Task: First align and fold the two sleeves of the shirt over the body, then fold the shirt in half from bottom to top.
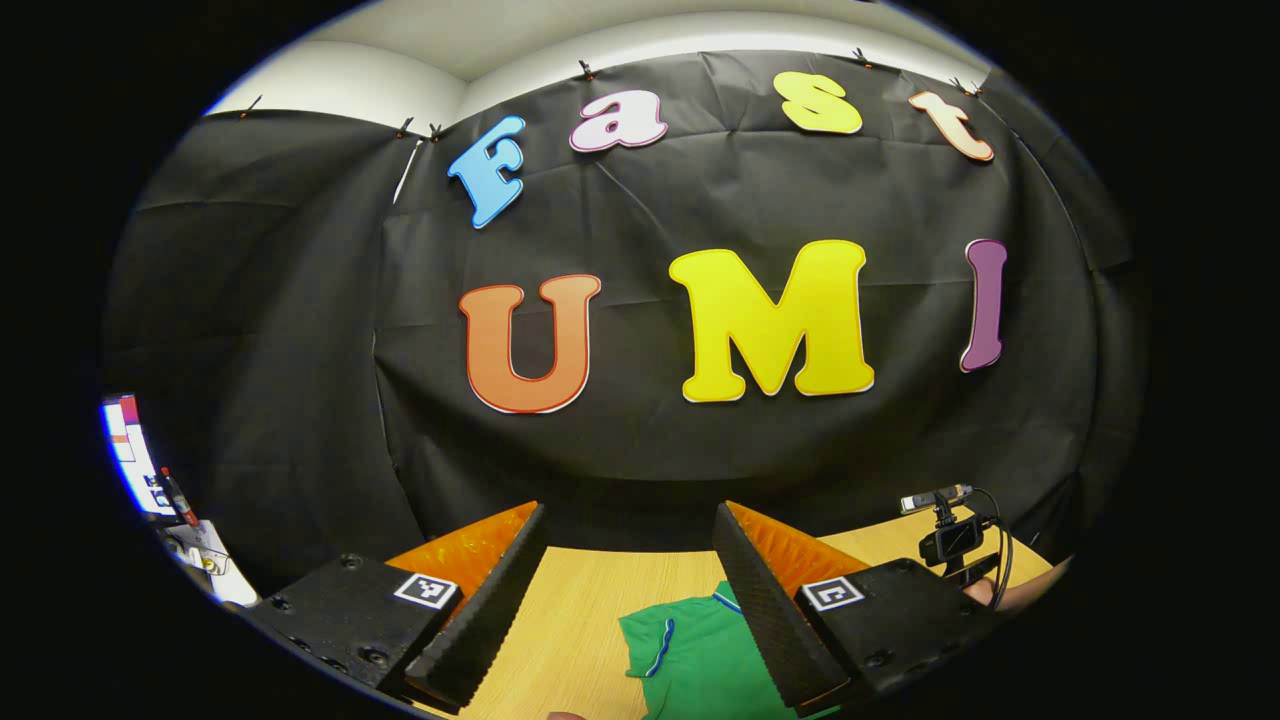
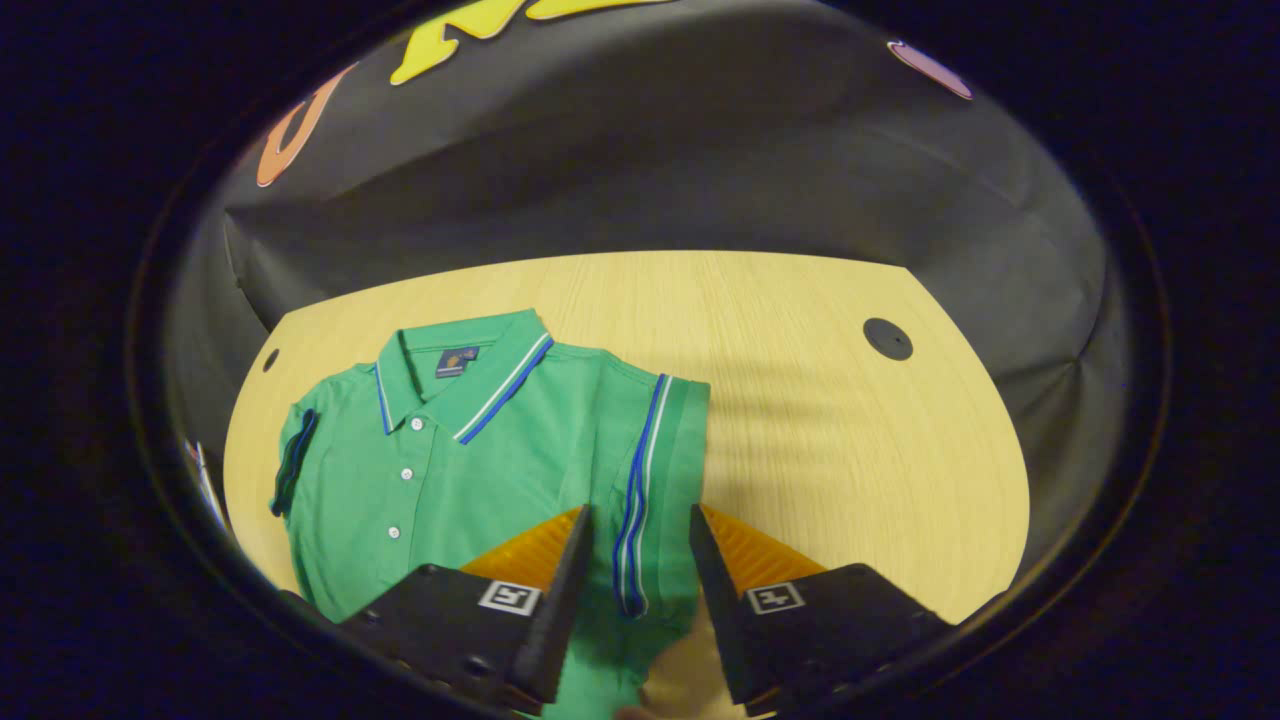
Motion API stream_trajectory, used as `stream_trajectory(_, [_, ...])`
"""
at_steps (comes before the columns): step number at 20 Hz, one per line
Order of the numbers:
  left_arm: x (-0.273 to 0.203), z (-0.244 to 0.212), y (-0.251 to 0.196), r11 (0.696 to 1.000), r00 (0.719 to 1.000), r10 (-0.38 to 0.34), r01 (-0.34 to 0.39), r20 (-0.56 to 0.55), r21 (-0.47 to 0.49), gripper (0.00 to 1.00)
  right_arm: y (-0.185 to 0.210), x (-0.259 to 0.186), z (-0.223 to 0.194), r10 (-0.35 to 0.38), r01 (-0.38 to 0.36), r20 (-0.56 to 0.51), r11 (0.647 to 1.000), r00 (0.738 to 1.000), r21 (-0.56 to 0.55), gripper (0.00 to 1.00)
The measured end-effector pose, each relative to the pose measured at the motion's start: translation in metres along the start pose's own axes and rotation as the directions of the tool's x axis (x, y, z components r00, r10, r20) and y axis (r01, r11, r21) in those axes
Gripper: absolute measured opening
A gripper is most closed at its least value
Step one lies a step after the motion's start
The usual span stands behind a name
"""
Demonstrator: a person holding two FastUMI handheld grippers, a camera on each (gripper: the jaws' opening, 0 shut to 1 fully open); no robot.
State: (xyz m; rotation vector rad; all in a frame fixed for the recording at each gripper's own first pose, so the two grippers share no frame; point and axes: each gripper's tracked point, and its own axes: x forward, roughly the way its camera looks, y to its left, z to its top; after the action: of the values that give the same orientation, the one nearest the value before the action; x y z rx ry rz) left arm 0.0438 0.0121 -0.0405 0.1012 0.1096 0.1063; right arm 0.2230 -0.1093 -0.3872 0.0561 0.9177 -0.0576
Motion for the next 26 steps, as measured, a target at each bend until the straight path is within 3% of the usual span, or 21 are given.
stream_trajectory(2, [0.002,-0.003,0.0,1.0,1.0,0.001,-0.001,-0.008,0.004,1.0,0.002,0.002,0.004,0.01,-0.01,0.005,0.999,1.0,0.04,0.51])
stream_trajectory(5, [0.004,-0.004,-0.001,1.0,1.0,0.002,-0.002,-0.016,0.008,1.0,-0.002,0.011,-0.002,0.001,0.0,-0.025,0.999,1.0,0.033,0.49])
stream_trajectory(7, [0.005,-0.004,0.0,1.0,1.0,0.002,-0.002,-0.017,0.014,1.0,-0.006,0.01,0.004,-0.008,0.01,-0.018,0.998,1.0,0.065,0.29])
stream_trajectory(8, [0.006,-0.004,0.0,1.0,1.0,0.002,-0.002,-0.013,0.015,1.0,-0.007,0.009,0.001,-0.005,0.006,-0.019,0.998,1.0,0.065,0.27])
stream_trajectory(10, [0.007,-0.004,-0.001,1.0,1.0,-0.001,0.002,-0.012,0.016,1.0,-0.012,0.007,0.004,-0.011,0.012,-0.014,0.996,1.0,0.087,0.01])
stream_trajectory(18, [0.004,-0.014,0.006,1.0,0.999,0.005,-0.006,-0.033,-0.028,1.0,0.003,-0.038,0.03,0.054,-0.062,0.08,0.994,0.995,0.093,0.01])
stream_trajectory(24, [-0.008,-0.016,0.022,0.999,0.999,0.034,-0.036,-0.04,-0.032,1.0,0.073,-0.058,0.037,0.1,-0.1,0.091,0.995,0.991,-0.006,0.01])
stream_trajectory(26, [-0.01,-0.018,0.027,0.999,0.998,0.038,-0.04,-0.044,-0.032,1.0,0.106,-0.059,0.029,0.15,-0.151,0.059,0.988,0.987,0.01,0.01])
